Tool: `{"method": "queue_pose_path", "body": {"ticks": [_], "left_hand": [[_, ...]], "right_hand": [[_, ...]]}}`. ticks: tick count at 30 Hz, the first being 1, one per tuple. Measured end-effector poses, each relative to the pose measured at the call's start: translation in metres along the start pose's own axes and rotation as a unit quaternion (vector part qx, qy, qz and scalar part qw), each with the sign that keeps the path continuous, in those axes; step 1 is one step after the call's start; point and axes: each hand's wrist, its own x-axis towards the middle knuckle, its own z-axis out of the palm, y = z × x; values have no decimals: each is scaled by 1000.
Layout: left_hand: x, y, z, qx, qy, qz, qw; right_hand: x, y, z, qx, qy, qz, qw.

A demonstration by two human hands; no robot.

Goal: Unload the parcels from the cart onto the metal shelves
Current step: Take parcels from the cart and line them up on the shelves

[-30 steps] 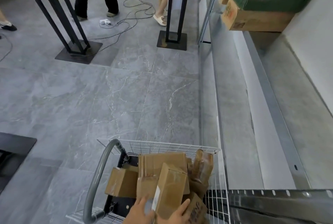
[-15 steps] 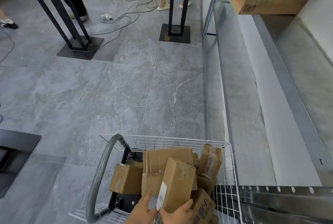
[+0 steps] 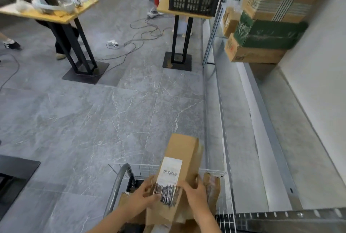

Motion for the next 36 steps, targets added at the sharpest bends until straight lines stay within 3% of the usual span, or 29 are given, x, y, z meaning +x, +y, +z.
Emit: {"method": "queue_pose_path", "body": {"ticks": [3,9,14,23,30,36], "left_hand": [[-25,53,-18,-93,-20,44,995],[-66,121,-54,-194,20,111,974],[-102,165,-79,-198,87,161,963],[-164,201,-102,-120,130,251,952],[-204,205,-113,-134,168,259,942],[-225,192,-130,-122,136,269,946]], "right_hand": [[-11,-55,4,40,-47,-35,997],[-43,-143,24,75,-111,-127,983],[-85,-191,42,61,-177,-233,954],[-132,-222,50,98,-261,-318,906],[-153,-237,67,52,-284,-355,889],[-186,-221,76,60,-281,-350,892]]}}
